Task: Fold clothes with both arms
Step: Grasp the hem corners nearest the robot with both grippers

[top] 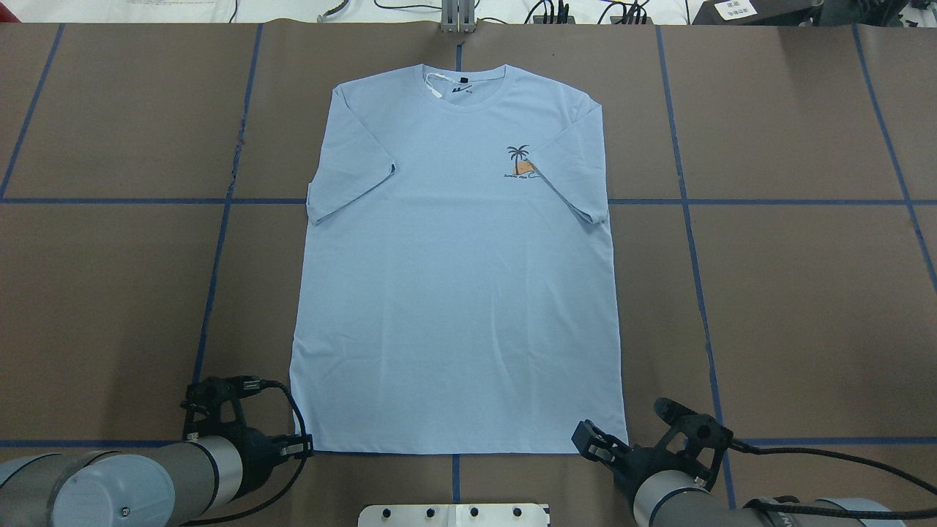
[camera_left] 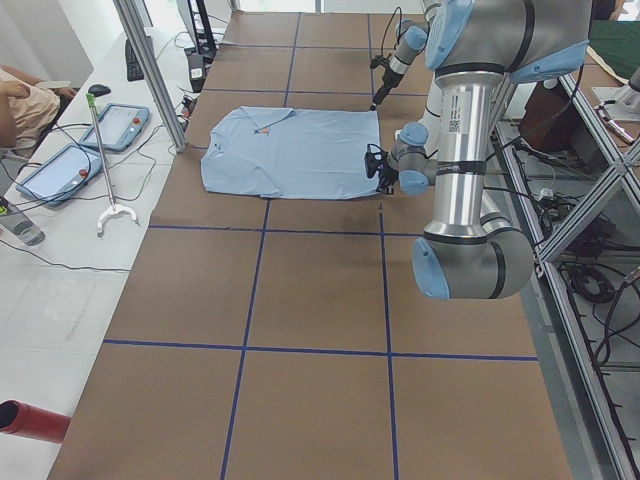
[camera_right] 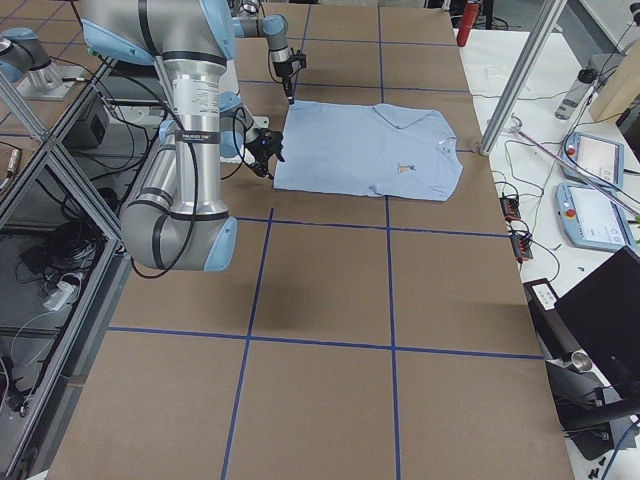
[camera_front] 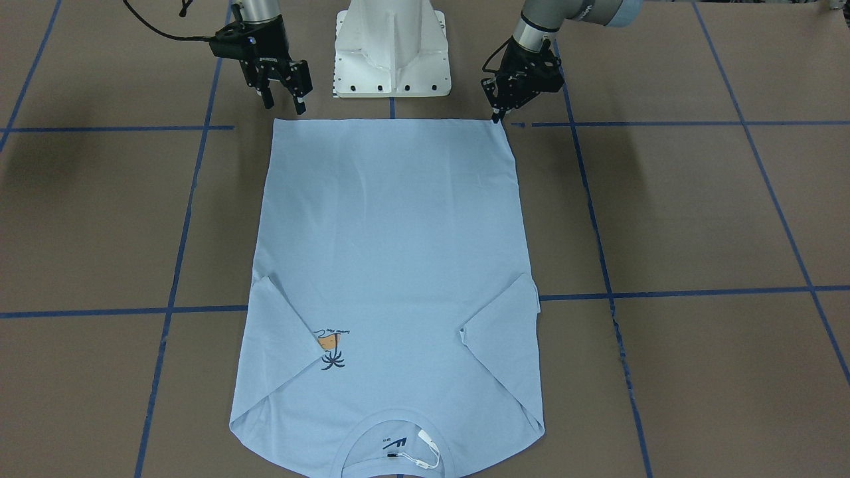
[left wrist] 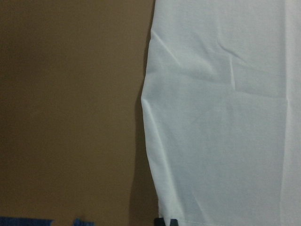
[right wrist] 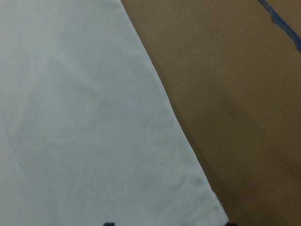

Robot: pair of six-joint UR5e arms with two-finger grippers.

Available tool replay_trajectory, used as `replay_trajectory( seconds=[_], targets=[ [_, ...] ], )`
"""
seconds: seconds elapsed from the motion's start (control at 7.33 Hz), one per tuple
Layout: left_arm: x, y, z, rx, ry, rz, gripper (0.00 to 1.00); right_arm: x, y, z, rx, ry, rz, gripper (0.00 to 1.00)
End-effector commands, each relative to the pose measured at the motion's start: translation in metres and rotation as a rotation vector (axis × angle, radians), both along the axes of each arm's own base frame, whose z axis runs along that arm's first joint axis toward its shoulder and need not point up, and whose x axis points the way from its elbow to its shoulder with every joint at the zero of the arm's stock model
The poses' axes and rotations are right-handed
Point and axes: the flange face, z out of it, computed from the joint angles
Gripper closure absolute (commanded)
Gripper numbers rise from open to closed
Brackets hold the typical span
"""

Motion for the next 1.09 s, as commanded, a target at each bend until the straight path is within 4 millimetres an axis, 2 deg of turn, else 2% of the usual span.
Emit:
replay_trajectory(
  seconds=[0.0,0.41,0.82,0.95],
  targets=[
    [0.005,0.0,-0.009,-0.001,0.019,-0.001,1.0,-0.008,0.002,0.013,-0.027,0.052,0.039,0.24],
    [0.005,0.0,-0.008,-0.003,0.018,0.0,1.0,-0.012,0.002,0.027,-0.02,0.097,0.043,0.25],
    [0.005,-0.001,-0.008,-0.004,0.022,-0.003,1.0,-0.017,0.001,0.034,-0.003,0.111,0.057,0.36],
    [0.004,-0.001,-0.01,-0.005,0.026,-0.003,1.0,-0.018,0.001,0.032,-0.003,0.107,0.057,0.54]
  ],
)
